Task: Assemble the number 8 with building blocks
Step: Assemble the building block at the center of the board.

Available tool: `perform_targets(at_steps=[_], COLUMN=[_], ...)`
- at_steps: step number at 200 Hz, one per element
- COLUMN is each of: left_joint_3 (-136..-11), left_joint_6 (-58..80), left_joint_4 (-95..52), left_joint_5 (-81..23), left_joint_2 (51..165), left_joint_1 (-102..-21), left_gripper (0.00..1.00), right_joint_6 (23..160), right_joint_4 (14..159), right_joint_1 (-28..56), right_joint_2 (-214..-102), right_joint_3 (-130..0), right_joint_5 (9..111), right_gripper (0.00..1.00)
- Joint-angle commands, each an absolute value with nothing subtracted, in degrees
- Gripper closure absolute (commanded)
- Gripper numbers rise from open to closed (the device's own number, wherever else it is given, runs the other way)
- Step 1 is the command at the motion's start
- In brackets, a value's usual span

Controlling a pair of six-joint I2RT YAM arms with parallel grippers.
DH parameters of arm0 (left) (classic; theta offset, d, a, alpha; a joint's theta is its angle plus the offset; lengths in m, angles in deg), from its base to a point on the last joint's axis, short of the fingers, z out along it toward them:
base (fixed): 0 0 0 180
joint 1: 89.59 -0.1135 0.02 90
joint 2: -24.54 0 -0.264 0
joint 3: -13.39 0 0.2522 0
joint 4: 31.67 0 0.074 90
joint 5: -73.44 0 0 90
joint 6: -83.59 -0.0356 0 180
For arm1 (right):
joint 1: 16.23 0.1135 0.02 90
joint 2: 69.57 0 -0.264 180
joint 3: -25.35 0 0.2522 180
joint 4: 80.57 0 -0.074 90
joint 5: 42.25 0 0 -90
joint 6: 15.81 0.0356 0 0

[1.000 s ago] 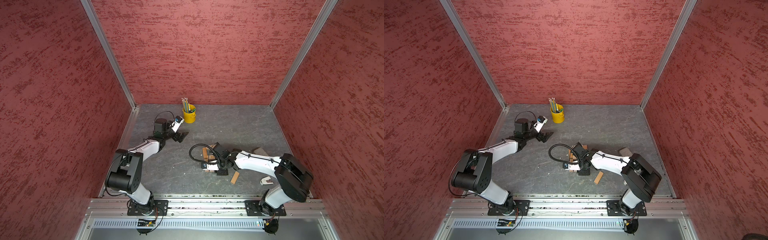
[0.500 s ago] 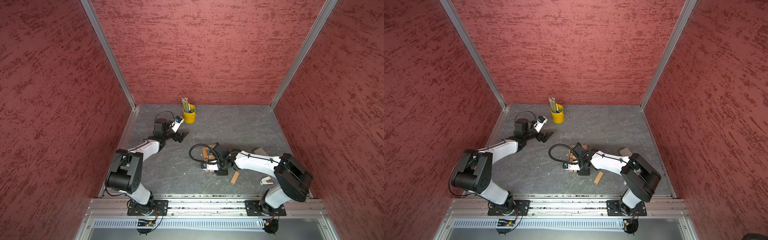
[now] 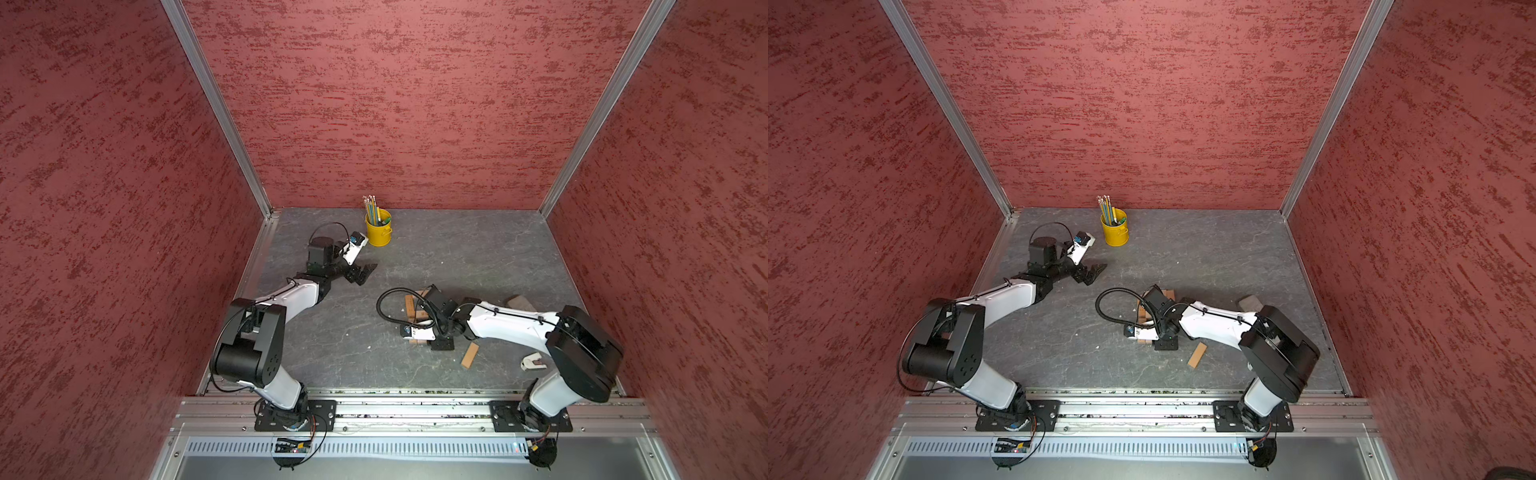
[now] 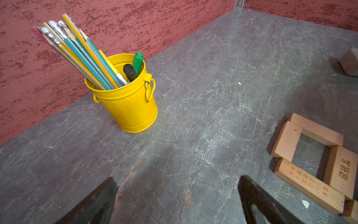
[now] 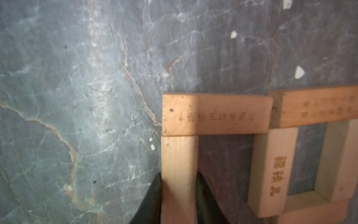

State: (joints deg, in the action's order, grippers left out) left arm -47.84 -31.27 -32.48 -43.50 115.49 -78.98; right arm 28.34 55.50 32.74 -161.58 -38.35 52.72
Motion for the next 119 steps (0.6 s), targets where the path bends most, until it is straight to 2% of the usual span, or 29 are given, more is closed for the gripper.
perform_targets(at_steps=[1,22,37,42,46,50,53,98,119], left_joint_3=[-47.49,-47.48,-47.48,-47.48,-47.48,-47.48,-47.48,-47.52,-47.38], left_joint_6=[-30.79,-30.84,-30.84,-30.83,-30.80,-30.86,-30.85,-30.60,-30.66], left_joint_4=[-32.24,-32.24,-32.31,-32.32,-32.31,-32.25,-32.28,-32.65,-32.65], left_joint_5=[-43.97,-43.98,-43.98,-43.97,-43.98,-43.98,-43.98,-44.11,-44.15], left_joint_2=[113.90,113.84,113.83,113.79,113.90,113.88,113.90,114.21,113.96], left_joint_1=[-78.87,-78.87,-78.87,-78.87,-78.87,-78.87,-78.87,-78.86,-78.87], left_gripper=[0.01,0.00,0.01,0.01,0.01,0.01,0.01,0.01,0.01], right_joint_6=[28.73,29.23,29.50,29.68,29.94,30.33,30.53,37.21,43.79], right_joint_4=[56.19,56.06,55.71,55.70,55.70,55.71,55.66,56.58,57.26], right_joint_1=[33.40,33.43,33.43,33.43,33.40,33.41,33.39,33.34,33.33], right_joint_2=[-162.89,-162.86,-162.58,-162.31,-162.09,-161.79,-161.58,-153.85,-146.75], right_joint_3=[-39.13,-39.22,-39.19,-39.20,-39.06,-39.03,-39.01,-37.20,-36.67], right_joint_5=[53.73,53.31,53.16,53.03,52.95,52.94,53.00,51.26,44.24], right_gripper=[0.79,0.65,0.51,0.41,0.28,0.06,0.02,0.01,0.01])
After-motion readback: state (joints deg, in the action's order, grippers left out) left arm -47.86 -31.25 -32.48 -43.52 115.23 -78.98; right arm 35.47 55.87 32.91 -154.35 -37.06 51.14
